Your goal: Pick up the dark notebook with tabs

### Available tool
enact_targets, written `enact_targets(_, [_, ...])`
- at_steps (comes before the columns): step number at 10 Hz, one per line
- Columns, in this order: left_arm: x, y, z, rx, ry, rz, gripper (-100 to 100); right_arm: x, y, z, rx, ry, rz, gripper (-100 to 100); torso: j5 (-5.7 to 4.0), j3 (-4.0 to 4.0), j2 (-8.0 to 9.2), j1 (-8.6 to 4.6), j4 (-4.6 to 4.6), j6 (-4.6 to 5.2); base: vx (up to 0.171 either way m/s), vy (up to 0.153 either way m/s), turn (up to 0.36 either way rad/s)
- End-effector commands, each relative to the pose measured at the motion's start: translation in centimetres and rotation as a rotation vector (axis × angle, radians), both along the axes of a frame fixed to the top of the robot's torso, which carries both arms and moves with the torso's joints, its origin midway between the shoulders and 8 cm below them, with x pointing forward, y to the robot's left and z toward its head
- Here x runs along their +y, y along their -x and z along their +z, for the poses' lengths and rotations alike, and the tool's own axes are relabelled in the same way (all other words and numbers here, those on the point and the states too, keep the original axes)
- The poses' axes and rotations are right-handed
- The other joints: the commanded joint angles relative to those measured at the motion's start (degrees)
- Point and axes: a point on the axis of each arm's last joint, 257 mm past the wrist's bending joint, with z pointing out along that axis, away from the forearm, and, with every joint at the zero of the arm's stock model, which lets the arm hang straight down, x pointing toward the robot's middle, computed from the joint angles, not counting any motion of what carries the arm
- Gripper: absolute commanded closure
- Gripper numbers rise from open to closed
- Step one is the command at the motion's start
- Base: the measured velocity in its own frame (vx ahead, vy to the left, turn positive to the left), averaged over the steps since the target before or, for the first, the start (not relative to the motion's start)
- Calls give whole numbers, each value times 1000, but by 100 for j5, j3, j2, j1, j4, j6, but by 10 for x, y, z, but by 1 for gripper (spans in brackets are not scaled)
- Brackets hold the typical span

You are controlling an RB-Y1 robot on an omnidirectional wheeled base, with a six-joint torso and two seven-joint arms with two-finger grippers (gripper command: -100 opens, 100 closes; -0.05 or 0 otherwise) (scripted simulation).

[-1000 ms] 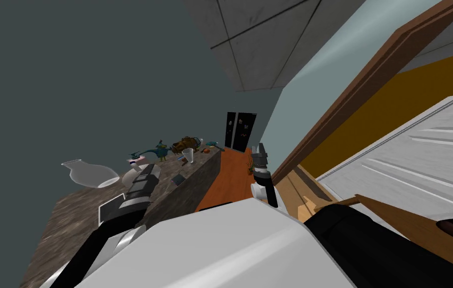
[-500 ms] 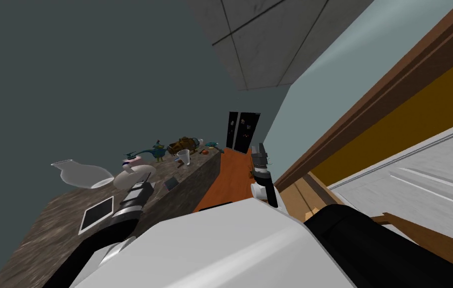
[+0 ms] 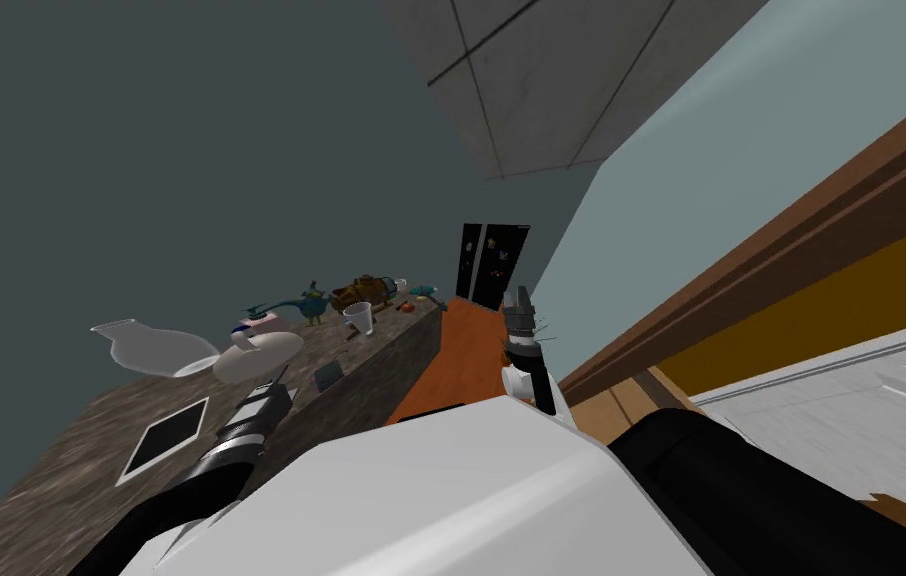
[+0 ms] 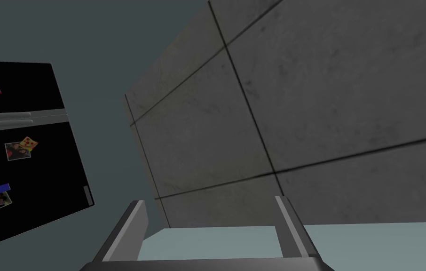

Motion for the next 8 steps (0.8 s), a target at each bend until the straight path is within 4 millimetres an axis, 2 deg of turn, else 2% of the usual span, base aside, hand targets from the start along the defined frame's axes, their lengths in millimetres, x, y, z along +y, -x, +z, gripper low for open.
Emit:
enact_targets(1, [15, 12, -20, 58, 40, 33, -100, 0, 0, 0, 0, 0, 0, 0, 0, 0, 0, 0, 0, 0, 96, -129, 169])
enact_targets(2, [15, 12, -23, 68, 44, 34, -100, 0, 0, 0, 0, 0, 0, 0, -2, -1, -1, -7, 0, 0, 65, -101, 50])
enact_targets(5, [40, 34, -51, 157, 117, 93, -100, 0, 0, 0, 0, 0, 0, 0, -1, -3, -5, -4, -1, 1, 110, -112, 138])
enact_targets(6, [39, 35, -53, 166, 120, 94, -100, 0, 0, 0, 0, 0, 0, 0, -2, -9, -16, -4, -4, 1, 112, -85, 45])
enact_targets(8, [54, 48, -68, 218, 170, 132, -100, 0, 0, 0, 0, 0, 0, 0, 2, -4, -6, 13, -2, 2, 89, -85, 112])
